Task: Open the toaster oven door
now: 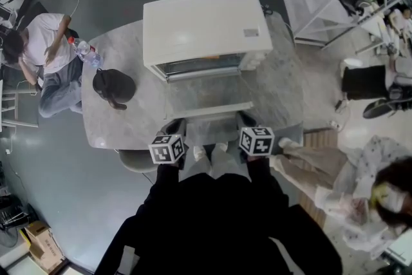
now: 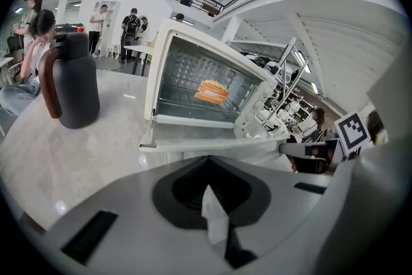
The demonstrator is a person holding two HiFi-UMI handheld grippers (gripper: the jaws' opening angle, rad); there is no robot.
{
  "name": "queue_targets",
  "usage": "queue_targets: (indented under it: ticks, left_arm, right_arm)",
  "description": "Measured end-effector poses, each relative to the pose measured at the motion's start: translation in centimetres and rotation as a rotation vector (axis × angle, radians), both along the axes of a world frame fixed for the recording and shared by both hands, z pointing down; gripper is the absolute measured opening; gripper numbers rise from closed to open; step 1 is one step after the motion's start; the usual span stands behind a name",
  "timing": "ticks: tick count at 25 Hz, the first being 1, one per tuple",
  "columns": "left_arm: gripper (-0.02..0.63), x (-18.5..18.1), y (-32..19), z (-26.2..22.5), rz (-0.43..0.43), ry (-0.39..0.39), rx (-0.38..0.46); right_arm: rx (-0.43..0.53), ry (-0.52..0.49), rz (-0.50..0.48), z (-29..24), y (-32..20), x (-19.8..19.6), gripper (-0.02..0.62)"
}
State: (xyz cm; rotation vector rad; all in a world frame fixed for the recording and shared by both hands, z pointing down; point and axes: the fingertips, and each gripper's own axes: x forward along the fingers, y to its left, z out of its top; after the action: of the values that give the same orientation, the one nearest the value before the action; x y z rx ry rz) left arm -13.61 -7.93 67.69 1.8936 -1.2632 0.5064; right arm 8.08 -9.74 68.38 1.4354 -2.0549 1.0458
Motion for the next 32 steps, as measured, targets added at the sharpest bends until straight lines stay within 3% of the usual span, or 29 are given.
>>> queue_targets:
  ticks: [32]
  left_arm:
    - [0.003,0.6,2.2,4.8,0.047,-0.035,-0.114]
  right_arm:
    - [-0.106,0.065,-0.017,4.8,1.7,-0.2,0.003]
